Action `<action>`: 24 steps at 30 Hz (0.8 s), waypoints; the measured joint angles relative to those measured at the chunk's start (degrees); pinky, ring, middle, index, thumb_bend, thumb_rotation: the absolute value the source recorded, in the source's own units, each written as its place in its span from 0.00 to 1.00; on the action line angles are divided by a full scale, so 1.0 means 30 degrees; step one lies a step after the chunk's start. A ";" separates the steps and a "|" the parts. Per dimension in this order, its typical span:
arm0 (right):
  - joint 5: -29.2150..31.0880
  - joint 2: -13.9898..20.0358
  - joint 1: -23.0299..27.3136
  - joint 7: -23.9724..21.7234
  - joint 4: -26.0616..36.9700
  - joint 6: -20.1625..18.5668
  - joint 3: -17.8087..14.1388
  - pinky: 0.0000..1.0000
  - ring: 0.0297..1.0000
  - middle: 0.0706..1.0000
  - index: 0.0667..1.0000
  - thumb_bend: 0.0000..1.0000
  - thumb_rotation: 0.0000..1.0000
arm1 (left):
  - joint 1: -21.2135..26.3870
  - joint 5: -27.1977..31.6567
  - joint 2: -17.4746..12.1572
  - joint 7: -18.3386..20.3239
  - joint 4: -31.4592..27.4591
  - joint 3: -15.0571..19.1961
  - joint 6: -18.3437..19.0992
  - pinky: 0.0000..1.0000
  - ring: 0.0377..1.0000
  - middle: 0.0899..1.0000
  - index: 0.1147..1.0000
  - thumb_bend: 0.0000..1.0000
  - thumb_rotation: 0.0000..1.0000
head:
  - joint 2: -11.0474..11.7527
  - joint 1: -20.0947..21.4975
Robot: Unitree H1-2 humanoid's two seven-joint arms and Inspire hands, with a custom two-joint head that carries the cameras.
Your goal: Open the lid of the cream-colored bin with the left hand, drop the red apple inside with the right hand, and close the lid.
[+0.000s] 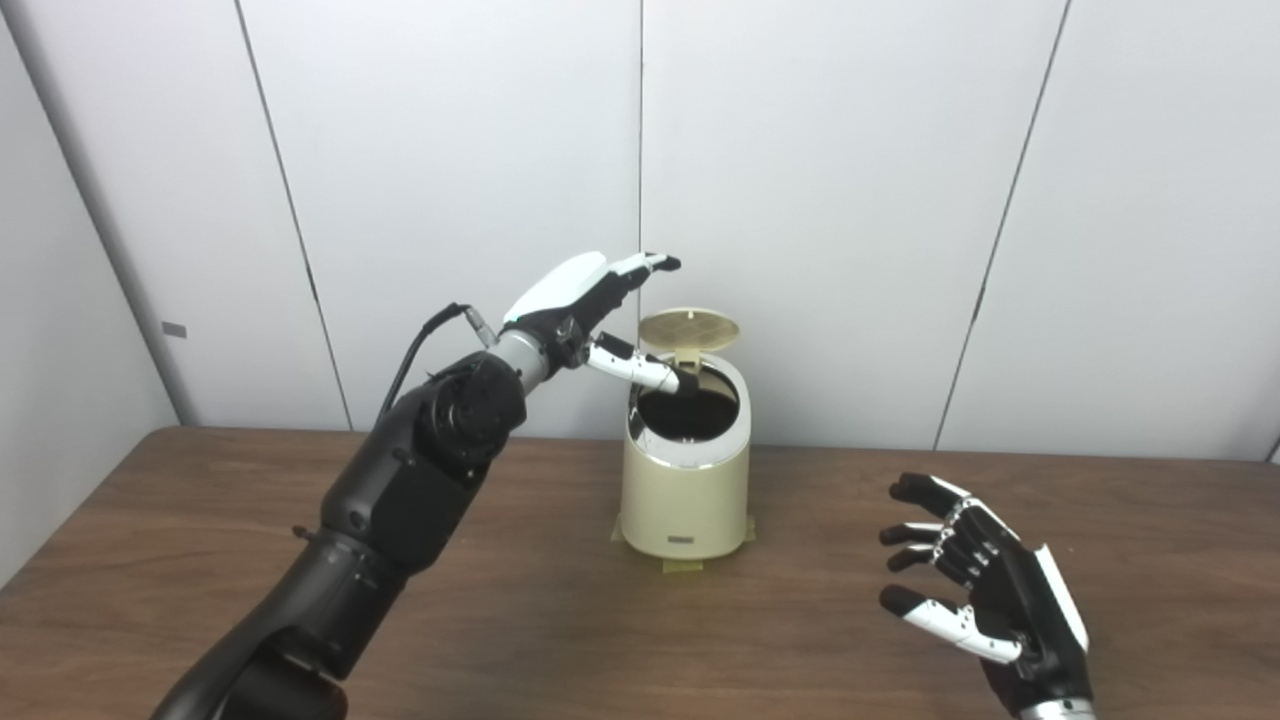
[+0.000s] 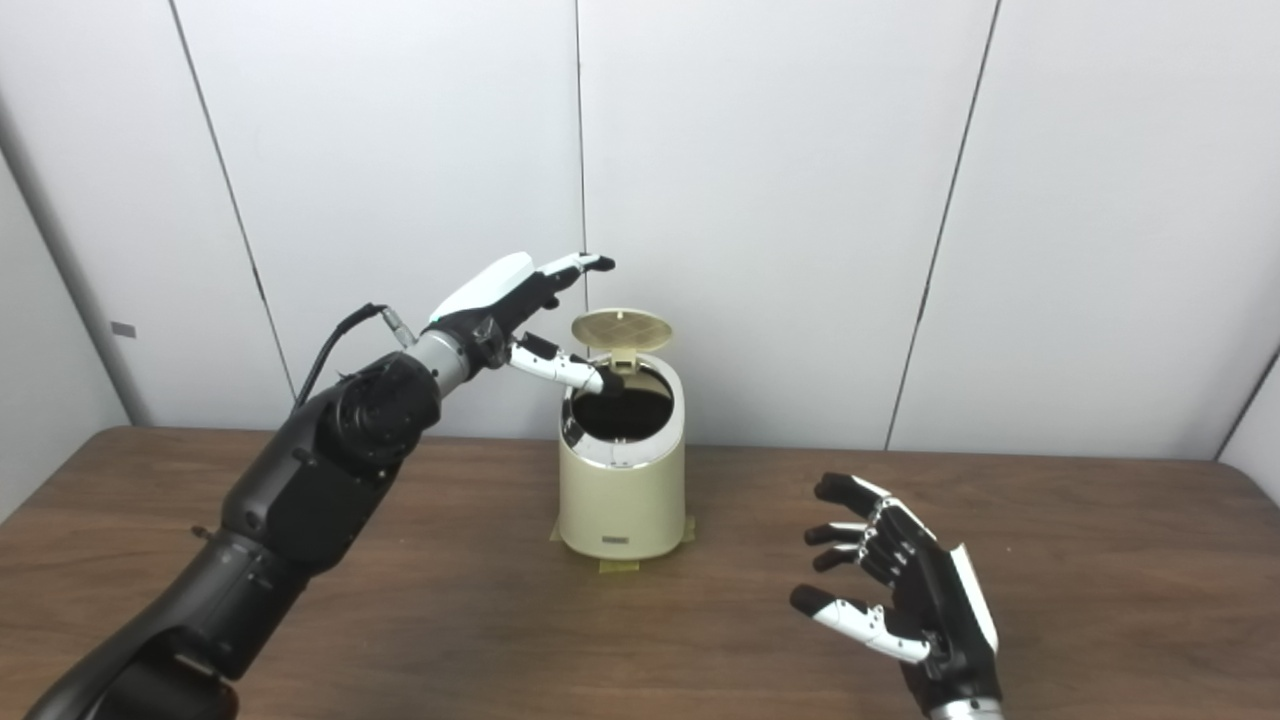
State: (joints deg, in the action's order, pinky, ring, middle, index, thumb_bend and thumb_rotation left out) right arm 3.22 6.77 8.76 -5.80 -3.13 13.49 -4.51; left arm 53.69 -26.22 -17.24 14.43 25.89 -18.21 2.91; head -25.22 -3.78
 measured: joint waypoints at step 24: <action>-0.0143 0.0096 0.0040 -0.0013 -0.0517 0.0024 0.0204 0.46 0.59 0.74 0.72 0.84 0.37 | -0.0382 -0.0741 -0.0689 0.3778 -0.2347 -0.0617 0.1594 1.00 1.00 0.96 0.92 1.00 0.31 | -0.0176 0.0175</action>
State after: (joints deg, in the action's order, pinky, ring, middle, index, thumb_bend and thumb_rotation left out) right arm 2.79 7.05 8.88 -5.84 -4.68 13.56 -3.90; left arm 52.54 -28.44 -19.31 25.76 18.85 -20.06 7.70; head -25.75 -3.25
